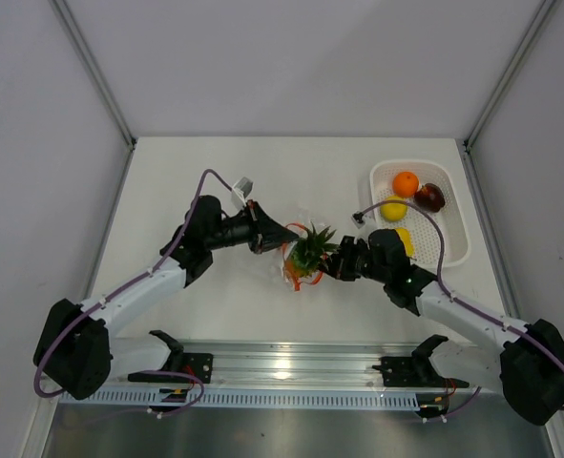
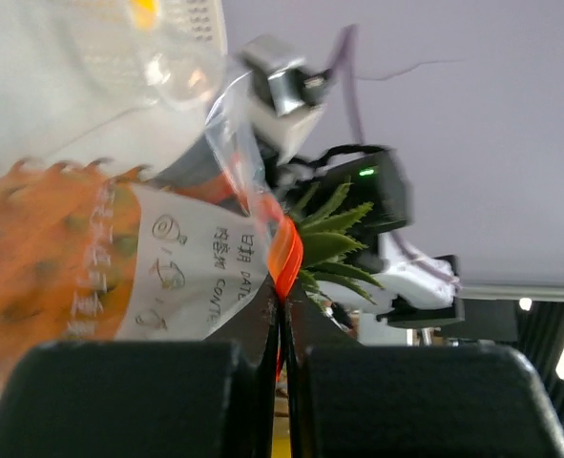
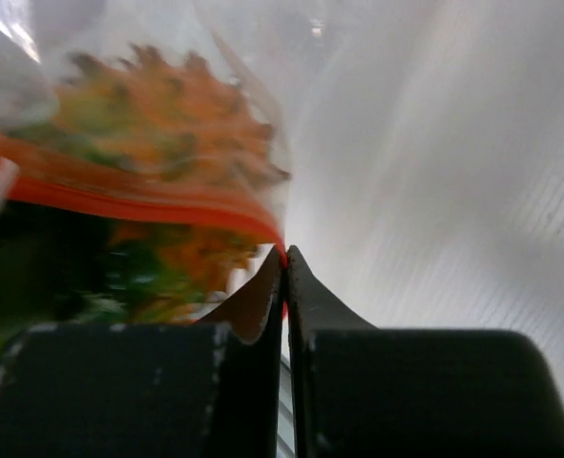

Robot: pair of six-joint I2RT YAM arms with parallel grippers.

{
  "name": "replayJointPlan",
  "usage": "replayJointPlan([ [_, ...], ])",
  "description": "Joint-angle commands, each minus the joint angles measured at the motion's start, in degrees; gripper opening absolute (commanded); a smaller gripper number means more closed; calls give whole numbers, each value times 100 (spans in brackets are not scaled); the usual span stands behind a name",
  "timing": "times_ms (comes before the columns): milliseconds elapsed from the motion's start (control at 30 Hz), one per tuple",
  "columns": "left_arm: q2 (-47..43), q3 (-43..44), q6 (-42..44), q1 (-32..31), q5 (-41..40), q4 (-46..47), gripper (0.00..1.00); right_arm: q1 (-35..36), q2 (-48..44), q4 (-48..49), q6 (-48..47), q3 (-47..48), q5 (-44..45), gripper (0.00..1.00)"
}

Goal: Place the food in the zip-top bag and seal the zipper
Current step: Adjust the zipper food storage bag at the center of the board.

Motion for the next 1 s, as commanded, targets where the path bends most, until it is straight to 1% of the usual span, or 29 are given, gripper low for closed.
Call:
replayJointPlan([
  [0,-414,491,754,-15,-45,-851,1,53,-376,-925,-443,996,527,0],
  [33,-476,597,1374,-15,-185,-1298,1,53,-455,-1633,-609,1511,580,0],
  [67,-546,964,1685,-15,-535,-2225,1,44,-578,-1944,-680,1777,676,0],
  [100,-625,1072,1932,-24,-739,-2609,1,27,-588,-2548,-742,2050,686,0],
  [133,-791,1151,2343,-24,-932,-2926,1,-8,-570,-2815,-821,2583,573,0],
  [167,-880,1300,2487,-24,-1195,-3390,1,-61,-518,-3079,-847,2850,433,0],
  [200,-968,1432,2662,-24,-1250,-3534,0,-200,-300,-3612,-865,3113,266,0],
  [233,-1152,1468,2716,-24,-1268,-3648,1,-245,-167,-3861,-909,3560,-49,0],
  [267,-1232,1547,2751,-24,-1277,-3815,1,-280,60,-4159,-918,3721,-156,0],
  [333,-1416,1495,2769,-24,-1224,-3895,0,-281,237,-4268,-953,3941,-420,0],
  [433,-1452,1188,2848,-15,-1320,-3913,1,-412,536,-3952,-945,3776,-579,0],
  [500,-1198,1109,3006,-15,-1400,-4123,1,-465,730,-3846,-979,3705,-684,0],
  [567,-1066,1099,3068,-24,-1347,-4264,1,-404,880,-3881,-962,3844,-667,0],
  [633,-1258,1047,3007,-68,-1268,-4300,1,-186,758,-3986,-971,4011,-546,0],
  [667,-1581,1090,2980,-86,-1303,-4326,1,-88,687,-4195,-971,4256,-449,0],
  [733,-1890,1169,2980,-94,-1495,-4536,1,201,503,-4337,-980,4434,-177,0],
  [800,-2128,1284,3032,-103,-1610,-4616,1,264,441,-4312,-910,4435,-175,0],
  [867,-2077,1197,3103,-94,-1690,-4634,1,247,449,-4102,-857,4277,-254,0],
  [900,-1876,1153,3164,-77,-1690,-4643,1,203,510,-4049,-848,4093,-246,0],
  [967,-1638,977,3182,-42,-1514,-4538,1,98,764,-3865,-848,3934,-447,0],
])
